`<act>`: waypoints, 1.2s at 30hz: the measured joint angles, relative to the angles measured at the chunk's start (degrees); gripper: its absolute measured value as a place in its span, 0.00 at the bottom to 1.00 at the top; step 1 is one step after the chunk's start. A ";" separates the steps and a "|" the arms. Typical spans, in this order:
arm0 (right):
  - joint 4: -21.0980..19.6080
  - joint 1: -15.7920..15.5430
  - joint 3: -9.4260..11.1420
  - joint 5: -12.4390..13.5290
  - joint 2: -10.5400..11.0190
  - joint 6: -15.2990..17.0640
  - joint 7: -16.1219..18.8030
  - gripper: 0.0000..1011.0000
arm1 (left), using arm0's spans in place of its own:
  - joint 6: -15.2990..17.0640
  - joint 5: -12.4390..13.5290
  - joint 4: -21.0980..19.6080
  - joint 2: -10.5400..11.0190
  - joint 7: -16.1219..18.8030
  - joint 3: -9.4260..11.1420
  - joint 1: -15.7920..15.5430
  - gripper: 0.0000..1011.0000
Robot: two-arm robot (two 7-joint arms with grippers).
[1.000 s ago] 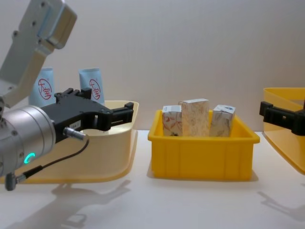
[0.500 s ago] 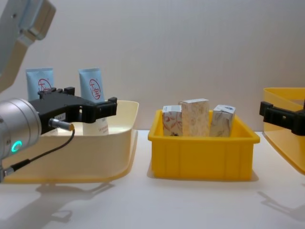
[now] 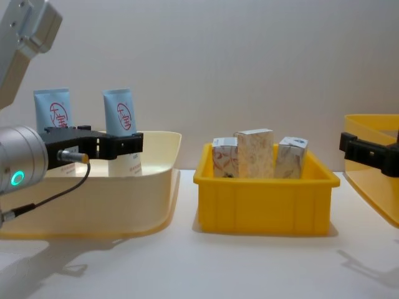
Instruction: Bimanual collaborative sorting of washing and personal care products
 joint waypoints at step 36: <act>0.00 0.00 0.00 0.00 0.00 0.00 0.00 0.99 | 0.38 -4.53 13.39 -6.18 -5.68 -2.68 -9.22 0.96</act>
